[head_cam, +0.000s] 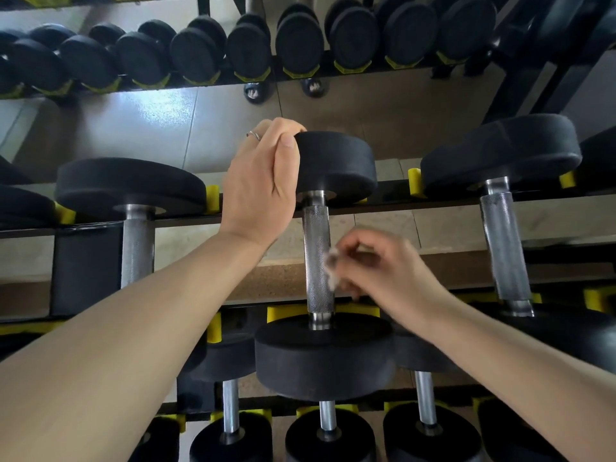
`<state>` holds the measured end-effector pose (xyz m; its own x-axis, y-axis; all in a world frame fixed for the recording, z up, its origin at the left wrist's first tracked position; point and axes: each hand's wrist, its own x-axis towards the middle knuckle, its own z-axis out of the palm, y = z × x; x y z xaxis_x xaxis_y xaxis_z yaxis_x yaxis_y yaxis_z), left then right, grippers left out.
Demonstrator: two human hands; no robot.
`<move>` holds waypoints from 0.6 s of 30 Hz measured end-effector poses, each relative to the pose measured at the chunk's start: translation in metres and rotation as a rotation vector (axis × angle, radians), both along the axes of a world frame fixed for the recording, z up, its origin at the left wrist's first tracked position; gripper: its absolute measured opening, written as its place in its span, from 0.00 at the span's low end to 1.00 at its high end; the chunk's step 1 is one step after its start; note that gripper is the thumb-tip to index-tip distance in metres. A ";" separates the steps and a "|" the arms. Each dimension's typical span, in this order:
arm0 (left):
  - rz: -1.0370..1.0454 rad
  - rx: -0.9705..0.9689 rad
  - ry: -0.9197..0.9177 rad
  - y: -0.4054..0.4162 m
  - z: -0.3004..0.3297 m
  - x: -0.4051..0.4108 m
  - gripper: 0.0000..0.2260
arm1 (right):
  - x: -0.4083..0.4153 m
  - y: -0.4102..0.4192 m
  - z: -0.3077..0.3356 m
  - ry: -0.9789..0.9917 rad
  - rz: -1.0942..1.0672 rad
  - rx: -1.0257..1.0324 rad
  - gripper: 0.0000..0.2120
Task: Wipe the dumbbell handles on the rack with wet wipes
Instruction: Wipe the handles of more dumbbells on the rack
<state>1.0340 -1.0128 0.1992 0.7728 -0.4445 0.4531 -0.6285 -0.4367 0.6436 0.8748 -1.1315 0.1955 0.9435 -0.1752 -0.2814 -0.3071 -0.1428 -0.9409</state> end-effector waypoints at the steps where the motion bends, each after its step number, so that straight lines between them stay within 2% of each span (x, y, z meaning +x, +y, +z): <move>1: -0.008 -0.007 0.002 0.000 0.000 -0.001 0.20 | 0.012 -0.002 0.002 -0.038 -0.078 0.007 0.06; 4: -0.016 -0.004 0.010 0.000 0.001 -0.002 0.20 | 0.028 0.003 0.003 -0.097 -0.177 -0.010 0.05; 9: -0.001 -0.008 -0.006 0.000 0.000 -0.001 0.20 | -0.016 0.002 -0.001 -0.030 0.169 -0.226 0.03; 14: -0.007 0.003 0.038 0.001 0.003 -0.002 0.15 | 0.027 0.004 0.017 -0.310 0.158 -0.507 0.03; 16: -0.017 -0.003 0.024 0.002 0.002 -0.001 0.16 | 0.030 0.013 0.015 -0.386 0.308 -0.610 0.02; 18: -0.025 -0.011 -0.001 0.002 0.001 -0.001 0.17 | 0.018 0.017 0.012 -0.372 0.509 -0.654 0.03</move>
